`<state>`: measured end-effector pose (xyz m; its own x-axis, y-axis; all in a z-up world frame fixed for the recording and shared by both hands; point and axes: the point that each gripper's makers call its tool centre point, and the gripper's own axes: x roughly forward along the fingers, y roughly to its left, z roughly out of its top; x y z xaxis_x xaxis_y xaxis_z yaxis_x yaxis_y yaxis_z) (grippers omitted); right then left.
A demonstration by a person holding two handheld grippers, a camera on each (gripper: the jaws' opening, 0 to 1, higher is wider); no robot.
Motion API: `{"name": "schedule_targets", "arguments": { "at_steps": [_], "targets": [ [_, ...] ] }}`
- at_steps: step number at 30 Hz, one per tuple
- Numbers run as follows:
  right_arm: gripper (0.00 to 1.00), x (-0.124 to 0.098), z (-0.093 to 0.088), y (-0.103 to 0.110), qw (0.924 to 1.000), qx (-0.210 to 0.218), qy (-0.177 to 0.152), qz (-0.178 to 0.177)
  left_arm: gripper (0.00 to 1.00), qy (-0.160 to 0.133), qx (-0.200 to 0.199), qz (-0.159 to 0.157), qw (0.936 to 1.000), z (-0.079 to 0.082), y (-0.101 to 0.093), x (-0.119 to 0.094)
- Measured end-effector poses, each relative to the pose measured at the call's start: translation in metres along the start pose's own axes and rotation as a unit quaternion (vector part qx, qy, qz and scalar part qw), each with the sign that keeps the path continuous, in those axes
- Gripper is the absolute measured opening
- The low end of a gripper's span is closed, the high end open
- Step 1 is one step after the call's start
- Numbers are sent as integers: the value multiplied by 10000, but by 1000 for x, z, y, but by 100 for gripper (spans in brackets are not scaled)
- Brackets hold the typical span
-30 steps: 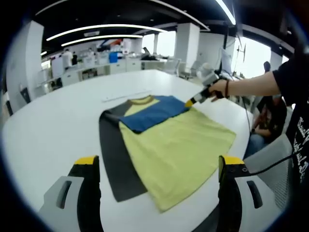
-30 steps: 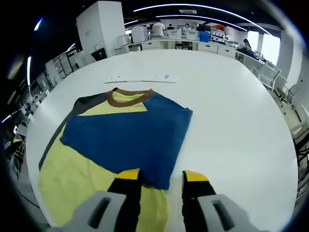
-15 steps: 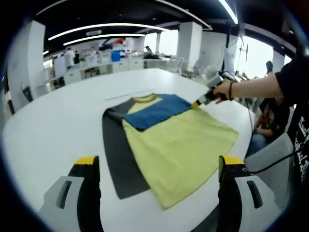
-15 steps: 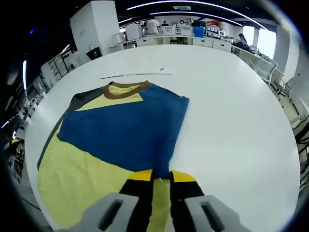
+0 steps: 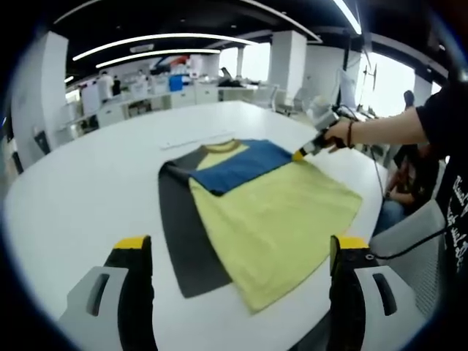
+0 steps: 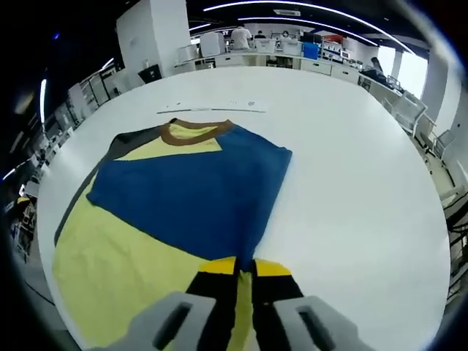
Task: Fold the garment on the visible template until the final outline fits inside the template.
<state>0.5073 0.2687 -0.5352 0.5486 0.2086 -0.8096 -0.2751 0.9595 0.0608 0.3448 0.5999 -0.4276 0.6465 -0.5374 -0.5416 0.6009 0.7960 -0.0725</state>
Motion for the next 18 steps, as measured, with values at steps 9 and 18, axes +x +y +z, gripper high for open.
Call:
{"name": "schedule_targets", "arguments": {
  "at_steps": [9,18],
  "targets": [
    [2,-1,-4,-16,9999,-140,80,49,94,40,-115,36,9999,-4,5,4],
    [2,-2,-5,-30,9997,-102,193,105,82,93,-197,297,9993,-12,20,10]
  ]
}}
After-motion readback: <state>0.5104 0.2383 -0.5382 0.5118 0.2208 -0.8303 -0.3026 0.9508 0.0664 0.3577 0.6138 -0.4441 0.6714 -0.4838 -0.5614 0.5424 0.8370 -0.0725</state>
